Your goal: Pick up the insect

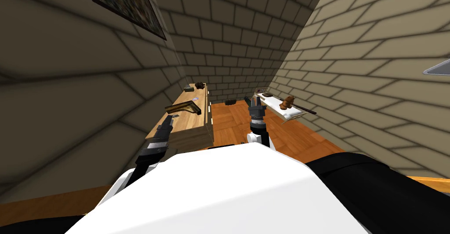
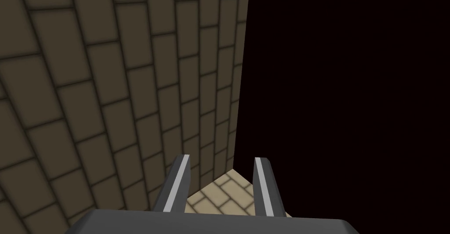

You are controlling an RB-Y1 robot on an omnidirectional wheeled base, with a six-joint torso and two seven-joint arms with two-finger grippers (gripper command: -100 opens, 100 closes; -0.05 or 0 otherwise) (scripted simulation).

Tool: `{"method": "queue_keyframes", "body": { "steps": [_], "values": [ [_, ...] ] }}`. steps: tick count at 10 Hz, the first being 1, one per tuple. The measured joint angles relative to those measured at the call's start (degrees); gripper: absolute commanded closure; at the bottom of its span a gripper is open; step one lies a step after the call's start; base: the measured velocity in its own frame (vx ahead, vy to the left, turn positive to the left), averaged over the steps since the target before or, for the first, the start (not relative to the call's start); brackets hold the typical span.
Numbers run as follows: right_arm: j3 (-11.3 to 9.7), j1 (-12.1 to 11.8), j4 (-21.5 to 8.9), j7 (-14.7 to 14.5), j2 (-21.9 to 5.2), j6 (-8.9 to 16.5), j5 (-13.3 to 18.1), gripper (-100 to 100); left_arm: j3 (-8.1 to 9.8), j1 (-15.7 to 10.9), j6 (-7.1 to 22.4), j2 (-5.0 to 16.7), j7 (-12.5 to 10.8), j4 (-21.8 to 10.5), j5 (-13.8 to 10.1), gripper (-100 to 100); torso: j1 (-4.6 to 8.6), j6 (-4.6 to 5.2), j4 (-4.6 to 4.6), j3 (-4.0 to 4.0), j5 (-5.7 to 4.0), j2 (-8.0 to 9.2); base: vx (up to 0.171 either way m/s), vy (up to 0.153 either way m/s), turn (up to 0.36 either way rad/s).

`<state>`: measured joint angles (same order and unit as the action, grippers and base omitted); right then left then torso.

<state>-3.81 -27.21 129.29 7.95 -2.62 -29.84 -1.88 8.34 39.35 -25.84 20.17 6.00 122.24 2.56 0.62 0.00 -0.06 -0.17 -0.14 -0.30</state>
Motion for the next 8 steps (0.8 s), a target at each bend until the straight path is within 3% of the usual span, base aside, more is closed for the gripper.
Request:
{"method": "queue_keyframes", "body": {
  "steps": [4, 7, 8],
  "values": [
    [0.0, 0.0, 0.0, 0.0, 0.0, 0.0, 0.0, 0, 2.00, 2.4, -0.8, 6.0, -1.8, -5.5, 0.6, -100, -0.09, 0.00, 0.00, -0.01, 0.02, -0.01, 0.056, -0.152, 0.066],
    [0.0, 0.0, 0.0, 0.0, 0.0, 0.0, 0.0, 0, 2.83, 5.3, -0.3, 9.6, -2.8, -7.2, 1.5, -100, -0.10, 0.02, -0.01, -0.03, 0.00, -0.03, 0.077, -0.158, 0.072],
    [0.0, 0.0, 0.0, 0.0, 0.0, 0.0, 0.0, 0, 3.90, 6.7, -0.5, 11.6, -3.8, -8.5, 1.6, -100, -0.09, 0.00, -0.02, -0.05, 0.01, -0.08, 0.075, -0.135, 0.061]
  ]
}}
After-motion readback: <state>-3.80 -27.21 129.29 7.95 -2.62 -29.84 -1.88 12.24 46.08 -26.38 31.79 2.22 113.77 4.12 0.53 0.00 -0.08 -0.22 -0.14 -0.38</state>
